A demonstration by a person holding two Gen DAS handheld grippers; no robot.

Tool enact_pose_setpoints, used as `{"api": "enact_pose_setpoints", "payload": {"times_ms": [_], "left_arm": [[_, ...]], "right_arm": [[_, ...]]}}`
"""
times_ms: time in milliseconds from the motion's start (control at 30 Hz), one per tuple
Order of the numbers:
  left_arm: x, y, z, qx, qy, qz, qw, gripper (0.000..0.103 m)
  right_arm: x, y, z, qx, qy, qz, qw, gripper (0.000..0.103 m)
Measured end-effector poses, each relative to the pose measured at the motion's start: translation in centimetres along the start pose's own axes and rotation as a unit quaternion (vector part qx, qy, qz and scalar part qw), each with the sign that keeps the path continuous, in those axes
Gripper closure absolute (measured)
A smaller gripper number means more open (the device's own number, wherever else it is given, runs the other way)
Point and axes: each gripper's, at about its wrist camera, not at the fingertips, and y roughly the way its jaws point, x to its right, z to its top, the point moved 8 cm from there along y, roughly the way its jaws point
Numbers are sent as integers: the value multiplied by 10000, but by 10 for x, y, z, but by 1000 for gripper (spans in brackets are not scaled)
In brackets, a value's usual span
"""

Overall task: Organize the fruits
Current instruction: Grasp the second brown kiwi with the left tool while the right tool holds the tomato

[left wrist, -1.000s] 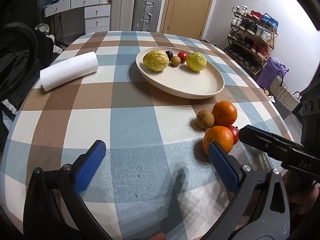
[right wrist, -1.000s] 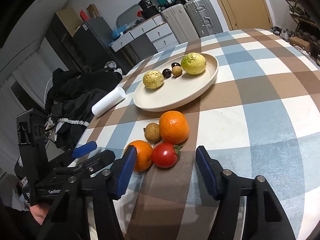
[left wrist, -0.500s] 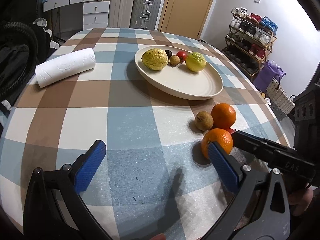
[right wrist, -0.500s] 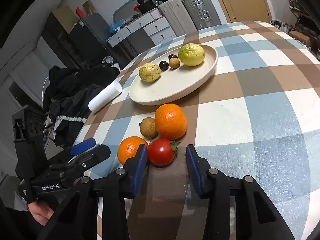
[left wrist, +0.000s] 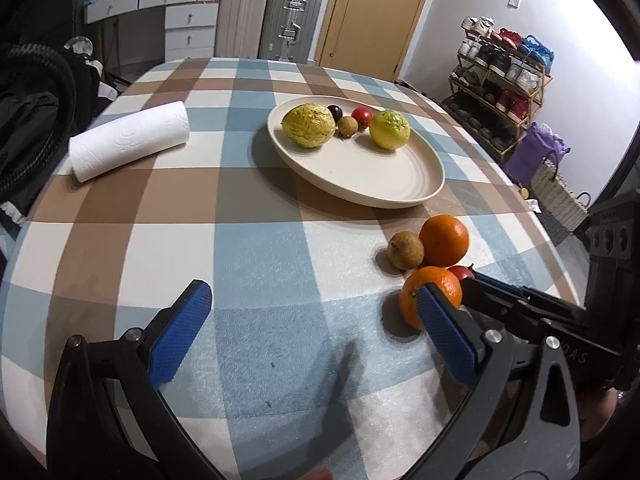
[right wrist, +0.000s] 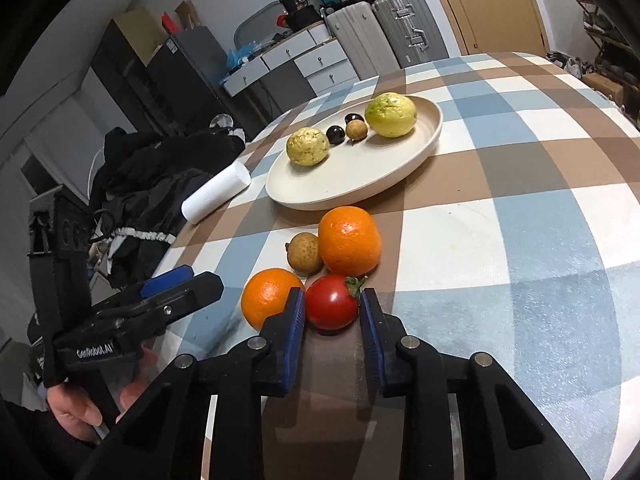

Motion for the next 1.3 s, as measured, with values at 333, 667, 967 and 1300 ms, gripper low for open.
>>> {"api": "enact_pose_setpoints", "payload": {"times_ms": [333, 667, 967, 1300], "left_arm": [[10, 26, 31, -646, -169, -997, 9928, 1], [45, 54, 37, -956, 475, -1235, 9866, 6], [53, 67, 33, -1104, 388, -1590, 9803, 53], [60, 63, 28, -1064, 672, -1641, 9784, 79]], "right_arm": [[17, -24, 11, 321, 112, -41, 9994, 74], [34, -35, 15, 429, 269, -37, 9987, 74], [31, -37, 19, 485, 229, 134, 9985, 74], [32, -35, 19, 463, 228, 129, 9986, 74]]}}
